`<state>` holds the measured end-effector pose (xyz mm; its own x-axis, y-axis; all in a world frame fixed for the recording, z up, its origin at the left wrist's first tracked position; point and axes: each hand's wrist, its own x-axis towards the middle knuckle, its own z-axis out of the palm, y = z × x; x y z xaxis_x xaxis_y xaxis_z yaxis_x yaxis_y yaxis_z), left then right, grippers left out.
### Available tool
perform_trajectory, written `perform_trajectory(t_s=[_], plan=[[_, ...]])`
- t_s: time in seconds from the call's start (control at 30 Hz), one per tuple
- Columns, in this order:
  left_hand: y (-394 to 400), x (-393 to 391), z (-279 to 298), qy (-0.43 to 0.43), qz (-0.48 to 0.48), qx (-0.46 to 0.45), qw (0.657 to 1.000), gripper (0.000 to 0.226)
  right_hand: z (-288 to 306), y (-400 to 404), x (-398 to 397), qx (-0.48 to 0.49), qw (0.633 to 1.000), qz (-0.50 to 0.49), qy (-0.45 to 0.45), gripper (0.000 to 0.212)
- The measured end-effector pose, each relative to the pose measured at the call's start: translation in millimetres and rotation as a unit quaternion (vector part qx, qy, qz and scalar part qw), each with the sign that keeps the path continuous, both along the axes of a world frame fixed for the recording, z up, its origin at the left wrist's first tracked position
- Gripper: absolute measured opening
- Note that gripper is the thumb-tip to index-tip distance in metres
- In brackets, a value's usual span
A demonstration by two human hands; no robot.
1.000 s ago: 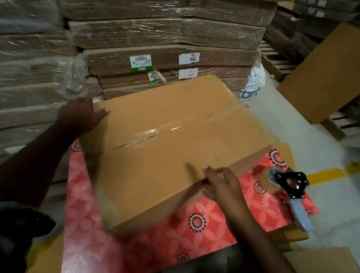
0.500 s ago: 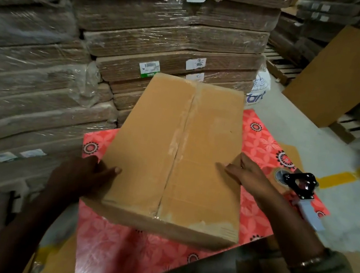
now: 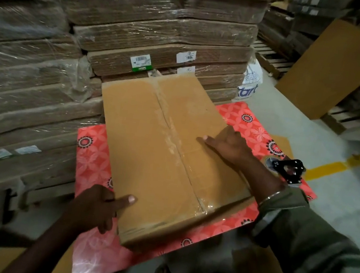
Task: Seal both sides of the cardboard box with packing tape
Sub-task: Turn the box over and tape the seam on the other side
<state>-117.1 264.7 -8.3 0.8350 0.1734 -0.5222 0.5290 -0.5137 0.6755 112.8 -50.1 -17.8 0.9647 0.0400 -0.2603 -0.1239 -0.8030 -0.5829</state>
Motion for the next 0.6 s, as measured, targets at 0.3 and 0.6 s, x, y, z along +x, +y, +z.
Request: perform_trajectory(t_s=[0.3, 0.6], plan=[[-64, -23, -11, -0.023, -0.015, -0.207, 0.978, 0.048, 5, 17, 27, -0.103, 0.983, 0.129, -0.084, 0.111], [-68, 7, -12, -0.061, -0.126, -0.141, 0.980, 0.025, 16, 10, -57, 0.019, 0.978, 0.180, -0.099, 0.106]])
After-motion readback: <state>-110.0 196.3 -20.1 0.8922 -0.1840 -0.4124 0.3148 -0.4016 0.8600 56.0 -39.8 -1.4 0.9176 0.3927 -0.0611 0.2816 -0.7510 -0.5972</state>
